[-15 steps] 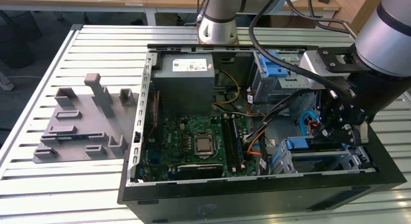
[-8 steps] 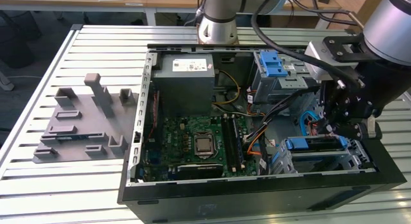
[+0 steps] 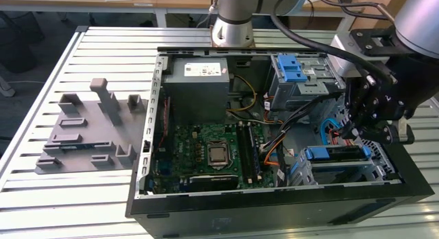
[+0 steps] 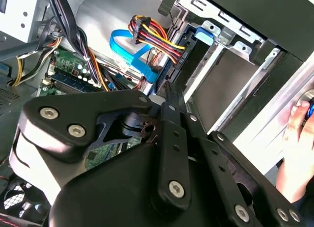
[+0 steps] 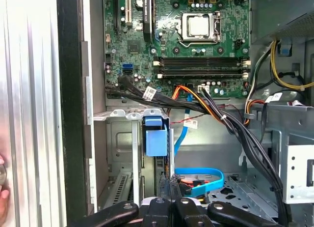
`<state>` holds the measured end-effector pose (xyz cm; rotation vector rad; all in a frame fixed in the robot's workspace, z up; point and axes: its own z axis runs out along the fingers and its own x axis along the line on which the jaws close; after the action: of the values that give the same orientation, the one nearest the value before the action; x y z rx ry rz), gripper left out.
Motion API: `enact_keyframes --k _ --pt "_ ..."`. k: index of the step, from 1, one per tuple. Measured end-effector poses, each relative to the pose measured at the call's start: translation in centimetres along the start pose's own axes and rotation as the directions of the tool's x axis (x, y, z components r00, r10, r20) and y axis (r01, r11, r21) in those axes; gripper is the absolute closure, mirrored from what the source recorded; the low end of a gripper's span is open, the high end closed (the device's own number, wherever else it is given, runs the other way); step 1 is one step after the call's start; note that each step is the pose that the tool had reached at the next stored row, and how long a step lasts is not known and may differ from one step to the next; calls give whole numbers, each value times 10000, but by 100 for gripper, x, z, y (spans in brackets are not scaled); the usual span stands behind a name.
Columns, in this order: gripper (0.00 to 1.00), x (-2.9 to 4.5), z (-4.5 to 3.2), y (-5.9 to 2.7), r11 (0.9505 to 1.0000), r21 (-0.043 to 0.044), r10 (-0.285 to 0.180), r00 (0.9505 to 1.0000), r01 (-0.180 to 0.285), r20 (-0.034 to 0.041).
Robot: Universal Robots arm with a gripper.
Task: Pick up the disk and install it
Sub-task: 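Insert the second disk wire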
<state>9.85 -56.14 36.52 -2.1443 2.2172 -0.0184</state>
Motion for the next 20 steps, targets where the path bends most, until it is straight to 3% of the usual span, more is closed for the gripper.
enact_keyframes --k 11,12,15,16,17,20 --pt "89 -24 -28 -1 10000 0 0 10000 0 -11" --pt "82 -28 -29 -1 10000 0 2 10000 -2 -16" --pt "81 -66 -26 1 10000 2 3 9999 -3 -106" --pt "75 -85 -26 2 10000 3 4 9999 -4 -139" --pt "75 -103 -26 2 10000 4 4 9999 -4 -164" --pt "75 -149 -23 3 10000 5 5 9998 -5 -195"
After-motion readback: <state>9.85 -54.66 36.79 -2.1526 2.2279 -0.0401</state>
